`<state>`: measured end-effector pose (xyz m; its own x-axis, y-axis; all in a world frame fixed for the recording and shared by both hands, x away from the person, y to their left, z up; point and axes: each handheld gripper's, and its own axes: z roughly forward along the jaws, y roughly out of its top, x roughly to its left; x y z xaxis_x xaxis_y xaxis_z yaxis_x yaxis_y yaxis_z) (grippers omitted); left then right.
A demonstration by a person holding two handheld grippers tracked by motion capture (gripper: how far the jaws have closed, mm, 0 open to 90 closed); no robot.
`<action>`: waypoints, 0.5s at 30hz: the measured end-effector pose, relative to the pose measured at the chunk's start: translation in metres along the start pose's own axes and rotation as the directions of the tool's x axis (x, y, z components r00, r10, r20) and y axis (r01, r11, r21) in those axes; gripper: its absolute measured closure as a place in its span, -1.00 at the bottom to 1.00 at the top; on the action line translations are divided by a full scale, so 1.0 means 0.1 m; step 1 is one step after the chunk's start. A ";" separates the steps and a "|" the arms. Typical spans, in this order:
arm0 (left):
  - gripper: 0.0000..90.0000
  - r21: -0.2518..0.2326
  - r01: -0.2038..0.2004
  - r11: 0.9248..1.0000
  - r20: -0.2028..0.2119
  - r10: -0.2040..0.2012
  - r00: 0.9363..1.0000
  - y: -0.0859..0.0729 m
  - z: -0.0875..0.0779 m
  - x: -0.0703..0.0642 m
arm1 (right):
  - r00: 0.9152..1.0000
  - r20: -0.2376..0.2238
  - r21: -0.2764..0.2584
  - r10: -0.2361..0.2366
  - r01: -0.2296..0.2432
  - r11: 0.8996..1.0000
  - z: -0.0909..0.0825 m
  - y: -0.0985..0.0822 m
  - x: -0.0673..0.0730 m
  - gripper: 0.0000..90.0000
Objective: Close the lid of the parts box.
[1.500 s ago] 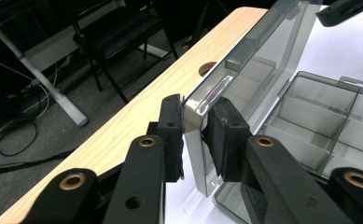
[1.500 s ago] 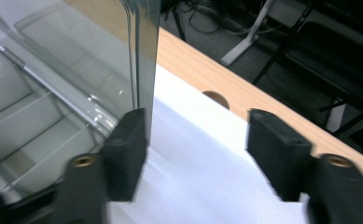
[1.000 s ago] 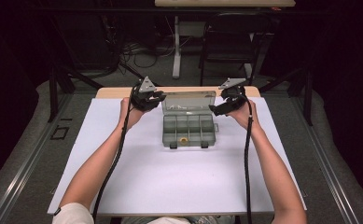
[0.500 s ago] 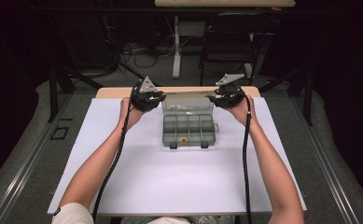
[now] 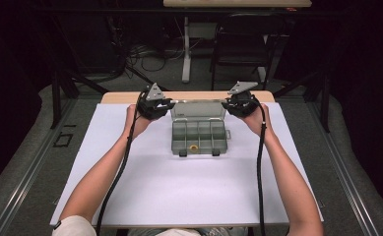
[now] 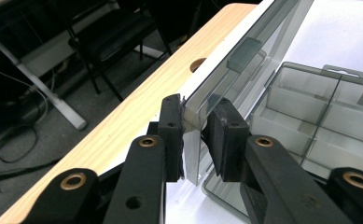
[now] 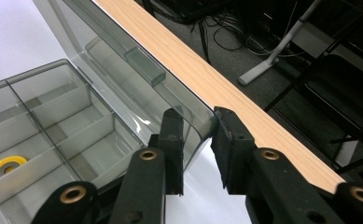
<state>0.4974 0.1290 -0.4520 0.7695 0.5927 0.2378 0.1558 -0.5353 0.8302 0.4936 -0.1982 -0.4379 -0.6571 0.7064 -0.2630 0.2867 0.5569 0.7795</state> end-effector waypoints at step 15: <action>0.65 -0.005 -0.024 1.000 -0.012 0.024 1.000 -0.08 -0.04 -0.18 | 0.999 0.038 0.000 -0.033 0.033 0.999 -0.09 -0.08 0.16 0.66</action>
<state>0.4800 0.1253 -0.4613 0.7653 0.5872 0.2638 0.1344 -0.5465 0.8266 0.4749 -0.1954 -0.4434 -0.6392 0.7040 -0.3096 0.2648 0.5795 0.7708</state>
